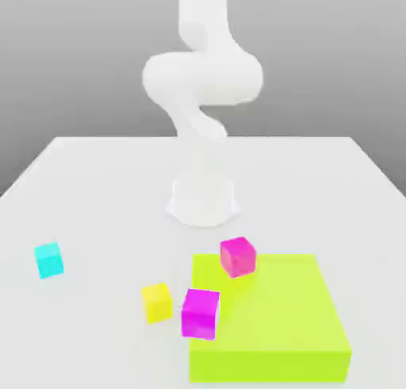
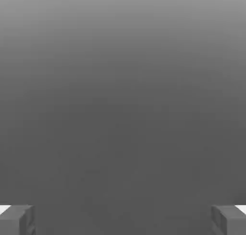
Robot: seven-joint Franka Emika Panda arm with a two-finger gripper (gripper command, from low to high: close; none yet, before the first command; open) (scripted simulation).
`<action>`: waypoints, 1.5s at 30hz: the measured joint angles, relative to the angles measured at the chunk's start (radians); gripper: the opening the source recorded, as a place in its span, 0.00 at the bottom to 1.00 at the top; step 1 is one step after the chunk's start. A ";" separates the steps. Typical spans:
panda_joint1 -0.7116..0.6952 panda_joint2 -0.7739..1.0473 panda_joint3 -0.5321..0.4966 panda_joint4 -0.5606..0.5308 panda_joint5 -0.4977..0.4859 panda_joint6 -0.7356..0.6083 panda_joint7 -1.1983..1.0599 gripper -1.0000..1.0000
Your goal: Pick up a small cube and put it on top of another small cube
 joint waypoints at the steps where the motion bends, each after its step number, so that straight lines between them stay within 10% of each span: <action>1: -0.029 0.024 0.003 -0.013 -0.002 0.015 0.048 0.50; 33: -0.752 0.723 -0.072 -0.399 -0.037 0.455 1.450 0.50; 43: -0.837 1.025 -0.041 -0.408 0.081 0.684 1.542 0.50; 44: -0.842 1.050 -0.036 -0.404 0.083 0.704 1.540 0.00; 45: -0.842 1.050 -0.036 -0.404 0.083 0.704 1.540 0.00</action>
